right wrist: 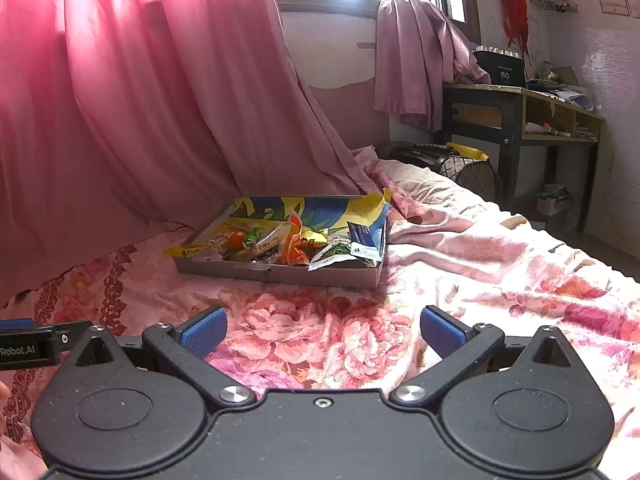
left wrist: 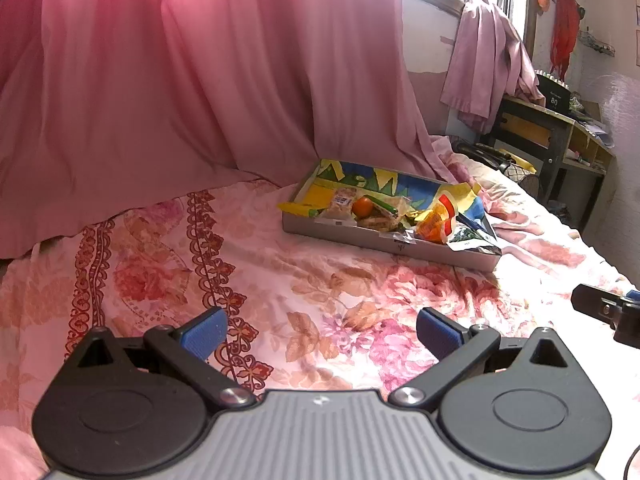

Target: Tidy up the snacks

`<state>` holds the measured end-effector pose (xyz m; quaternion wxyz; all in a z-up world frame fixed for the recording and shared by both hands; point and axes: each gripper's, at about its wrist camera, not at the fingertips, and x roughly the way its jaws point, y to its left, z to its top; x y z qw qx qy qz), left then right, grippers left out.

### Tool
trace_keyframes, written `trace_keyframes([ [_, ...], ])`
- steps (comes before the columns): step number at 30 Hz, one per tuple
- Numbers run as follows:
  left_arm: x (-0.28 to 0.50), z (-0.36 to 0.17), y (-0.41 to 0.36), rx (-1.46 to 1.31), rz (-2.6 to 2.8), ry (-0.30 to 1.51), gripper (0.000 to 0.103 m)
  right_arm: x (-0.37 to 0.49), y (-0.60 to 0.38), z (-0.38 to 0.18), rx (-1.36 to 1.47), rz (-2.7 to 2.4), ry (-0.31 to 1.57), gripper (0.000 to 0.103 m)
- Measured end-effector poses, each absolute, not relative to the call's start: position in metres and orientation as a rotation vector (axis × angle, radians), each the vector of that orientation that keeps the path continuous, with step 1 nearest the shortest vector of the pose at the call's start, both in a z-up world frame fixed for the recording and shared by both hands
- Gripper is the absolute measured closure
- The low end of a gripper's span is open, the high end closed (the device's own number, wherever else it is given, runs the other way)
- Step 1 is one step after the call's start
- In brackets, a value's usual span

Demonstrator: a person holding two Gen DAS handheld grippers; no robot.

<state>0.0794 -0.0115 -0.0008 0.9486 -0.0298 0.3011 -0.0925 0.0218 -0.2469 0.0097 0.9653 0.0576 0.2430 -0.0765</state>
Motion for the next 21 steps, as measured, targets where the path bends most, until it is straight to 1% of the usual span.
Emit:
trace_keyframes([
  [21,0.0804,-0.0025,-0.0111,-0.061,-0.189,0.620,0.000,0.0224,-0.2466,0.0059,0.115,-0.154,0.500,0.001],
])
